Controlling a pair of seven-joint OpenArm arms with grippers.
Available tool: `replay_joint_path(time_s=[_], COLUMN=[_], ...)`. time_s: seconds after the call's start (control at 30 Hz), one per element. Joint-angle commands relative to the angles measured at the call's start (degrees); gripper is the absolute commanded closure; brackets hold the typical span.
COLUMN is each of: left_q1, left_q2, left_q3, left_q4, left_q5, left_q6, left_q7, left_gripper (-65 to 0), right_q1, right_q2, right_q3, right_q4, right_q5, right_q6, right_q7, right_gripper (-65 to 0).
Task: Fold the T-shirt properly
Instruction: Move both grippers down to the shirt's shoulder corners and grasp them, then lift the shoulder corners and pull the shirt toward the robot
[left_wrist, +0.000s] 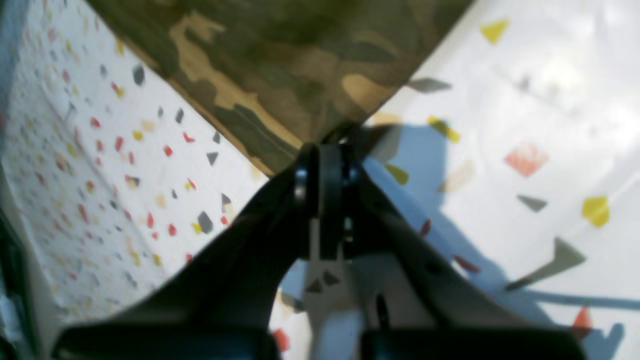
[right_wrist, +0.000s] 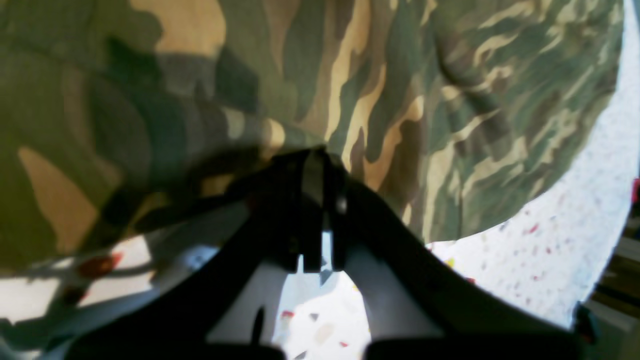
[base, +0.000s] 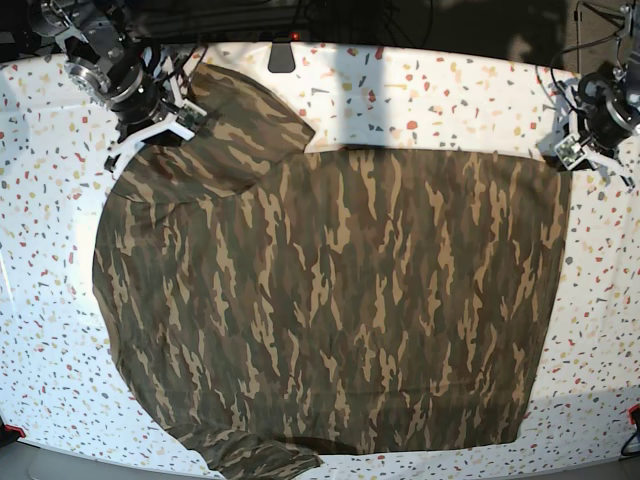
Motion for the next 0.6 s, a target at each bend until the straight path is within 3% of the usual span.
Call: replay_joint_path(time_s=[0.0,0.1,0.23,0.37,0.57], left_q1=[0.20,1.44,4.79,9.90,17.66], left_q2=[-1.29,-2.82,-4.11,-3.48,1.90], left_q3=[-0.44,-0.44,-1.33,-5.51,-14.86], left_q4=[0.48,1.11,5.51,11.78,19.08], left_q5=[-2.43,-9.33,-11.85,-15.50,-16.37], left_q6=[-0.28,-0.31,-0.26,-0.26,-0.31], left_q7=[0.28,0.17,0.24,0.37,0.35], left_gripper=[0.0,0.0,0.0,0.0,0.0], right_q1=[-0.55,-3.61,-9.97,-16.87,-25.92], right_q2=[1.18,1.22,1.20,1.20,1.18], right_q3=[0.98,4.26,10.40,16.41,22.56], right_q4=[1.57,4.79,9.27,12.81,15.85], right_q5=[1.38,1.66,2.03,6.25,7.43], right_q6=[0.35,0.37,0.37,0.57,0.57], right_q7=[-0.20,-0.33,-0.07,1.33,2.86], right_gripper=[0.0,0.0,0.0,0.0,0.0])
